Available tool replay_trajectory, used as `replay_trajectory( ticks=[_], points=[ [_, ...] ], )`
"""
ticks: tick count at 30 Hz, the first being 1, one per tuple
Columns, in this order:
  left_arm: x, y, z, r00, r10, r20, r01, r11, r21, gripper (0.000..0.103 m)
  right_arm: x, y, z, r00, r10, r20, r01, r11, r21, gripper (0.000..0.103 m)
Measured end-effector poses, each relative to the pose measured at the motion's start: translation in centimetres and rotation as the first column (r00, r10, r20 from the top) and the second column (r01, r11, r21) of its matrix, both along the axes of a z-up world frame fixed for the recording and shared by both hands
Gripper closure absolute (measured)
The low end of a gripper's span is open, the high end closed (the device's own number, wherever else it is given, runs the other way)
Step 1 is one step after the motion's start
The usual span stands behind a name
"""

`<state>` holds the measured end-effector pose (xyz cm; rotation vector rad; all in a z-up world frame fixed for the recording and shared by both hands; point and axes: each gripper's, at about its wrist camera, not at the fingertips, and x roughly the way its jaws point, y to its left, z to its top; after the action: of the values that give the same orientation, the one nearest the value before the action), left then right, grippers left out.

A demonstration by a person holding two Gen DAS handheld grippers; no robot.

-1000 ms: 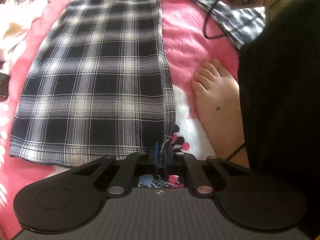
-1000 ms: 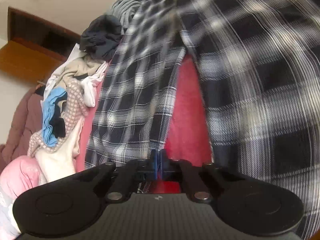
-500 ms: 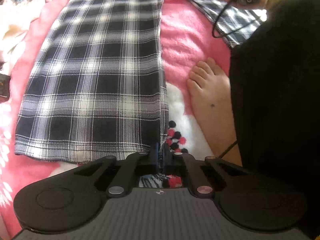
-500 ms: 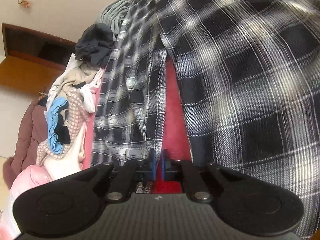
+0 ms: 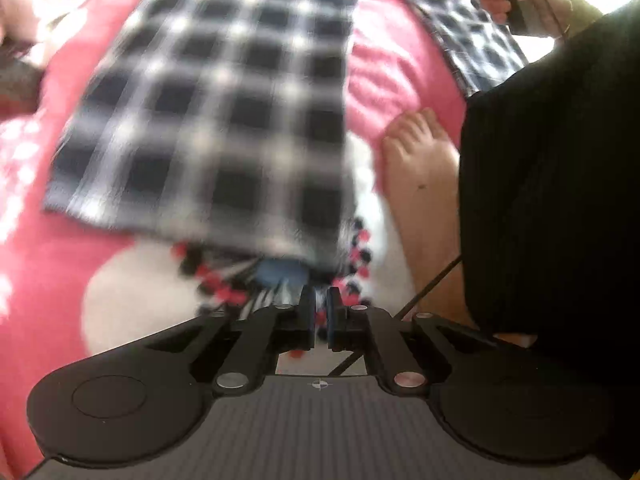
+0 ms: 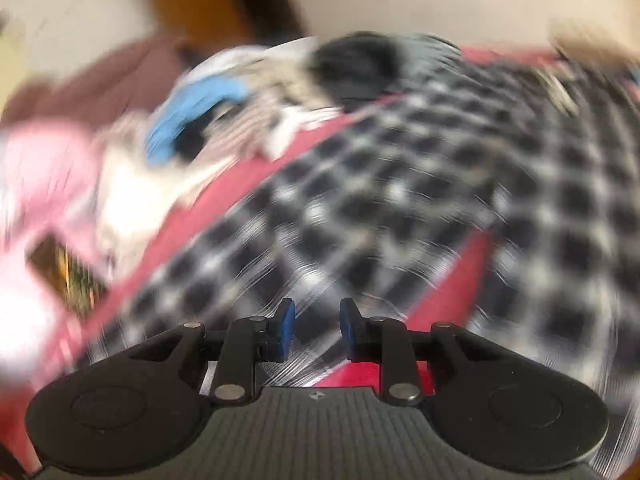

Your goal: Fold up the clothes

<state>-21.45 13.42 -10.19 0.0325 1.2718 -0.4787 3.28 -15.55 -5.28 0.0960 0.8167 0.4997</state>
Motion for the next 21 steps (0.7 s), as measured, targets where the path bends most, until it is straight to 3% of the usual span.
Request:
replay_trajectory(
  ticks=[3,6,9,12,13,14,15,16,19,21],
  points=[
    [-0.5,1.4,1.0,0.998,0.057,0.024,-0.057,0.998,0.006,0.098,-0.9,2.9,-1.1,0.993,0.112,0.027,-0.109,0.990,-0.089,0.076],
    [0.0,2.6,1.9,0.985,0.160,0.071,-0.159,0.987,-0.016,0.088,-3.6,5.9,-3.5,0.958,0.288,-0.011,-0.285,0.943,-0.169,0.076],
    [1.5,3.6,2.2,0.949,0.294,0.112,-0.290,0.956,-0.055,0.081,-8.6,8.8,-4.3,0.876,0.481,-0.005,-0.473,0.858,-0.200,0.075],
    [3.6,4.7,2.1,0.897,0.420,0.141,-0.409,0.907,-0.098,0.080,-11.5,10.6,-3.8,0.746,0.662,-0.071,-0.665,0.737,-0.121,0.077],
    [4.3,5.0,2.0,0.876,0.457,0.155,-0.444,0.889,-0.114,0.080,-12.1,11.0,-3.3,0.717,0.694,-0.055,-0.695,0.707,-0.131,0.077],
    [5.0,5.2,1.9,0.852,0.494,0.175,-0.478,0.869,-0.130,0.079,-12.3,11.2,-2.7,0.716,0.698,-0.007,-0.688,0.705,-0.175,0.077],
    [5.6,5.4,1.8,0.826,0.532,0.189,-0.514,0.847,-0.139,0.079,-11.5,11.1,-2.2,0.740,0.672,0.029,-0.656,0.730,-0.190,0.077],
    [6.3,5.6,1.6,0.798,0.568,0.202,-0.548,0.823,-0.149,0.079,-10.6,10.9,-1.7,0.767,0.639,0.061,-0.618,0.761,-0.196,0.077],
    [7.6,6.6,0.4,0.708,0.672,0.217,-0.663,0.738,-0.125,0.079,-6.2,9.4,-1.1,0.893,0.439,0.097,-0.423,0.893,-0.151,0.076],
    [7.4,7.4,-0.4,0.663,0.712,0.231,-0.717,0.693,-0.074,0.081,-4.3,9.0,-1.8,0.928,0.359,0.101,-0.339,0.925,-0.169,0.076]
  ],
)
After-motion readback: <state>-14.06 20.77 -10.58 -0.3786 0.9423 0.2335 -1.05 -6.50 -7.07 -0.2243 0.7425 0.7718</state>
